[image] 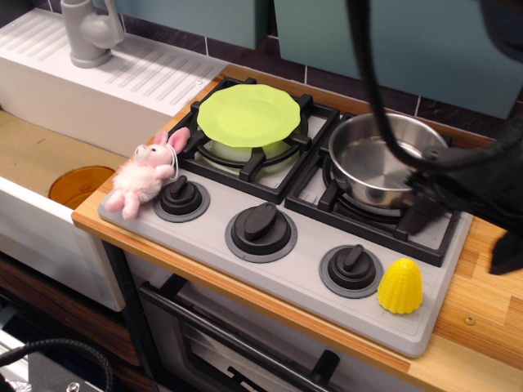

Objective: End effector reaching corn

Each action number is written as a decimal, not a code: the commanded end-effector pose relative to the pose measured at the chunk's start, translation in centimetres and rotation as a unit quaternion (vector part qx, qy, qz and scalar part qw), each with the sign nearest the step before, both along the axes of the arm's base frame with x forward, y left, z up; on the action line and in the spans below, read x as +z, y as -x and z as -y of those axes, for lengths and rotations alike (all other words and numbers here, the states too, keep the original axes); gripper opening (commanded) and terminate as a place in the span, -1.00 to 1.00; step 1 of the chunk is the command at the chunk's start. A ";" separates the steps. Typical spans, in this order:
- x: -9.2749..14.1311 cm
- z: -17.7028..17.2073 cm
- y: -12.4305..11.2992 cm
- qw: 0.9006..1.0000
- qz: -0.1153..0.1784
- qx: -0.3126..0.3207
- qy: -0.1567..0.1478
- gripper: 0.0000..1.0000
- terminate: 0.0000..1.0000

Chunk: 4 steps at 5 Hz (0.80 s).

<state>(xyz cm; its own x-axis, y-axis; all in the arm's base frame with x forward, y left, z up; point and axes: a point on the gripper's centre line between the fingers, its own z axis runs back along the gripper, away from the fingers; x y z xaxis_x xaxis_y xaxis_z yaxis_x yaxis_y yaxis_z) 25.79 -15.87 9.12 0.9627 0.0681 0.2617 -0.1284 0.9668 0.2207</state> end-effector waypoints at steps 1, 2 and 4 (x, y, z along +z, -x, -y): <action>0.2 -1.1 -0.1 0.999 0.044 0.013 -0.009 1.00 -1.00; -1.8 -1.1 -0.3 0.998 0.059 0.017 0.006 1.00 -1.00; -4.3 -1.3 -0.8 0.998 0.064 0.018 0.022 1.00 -1.00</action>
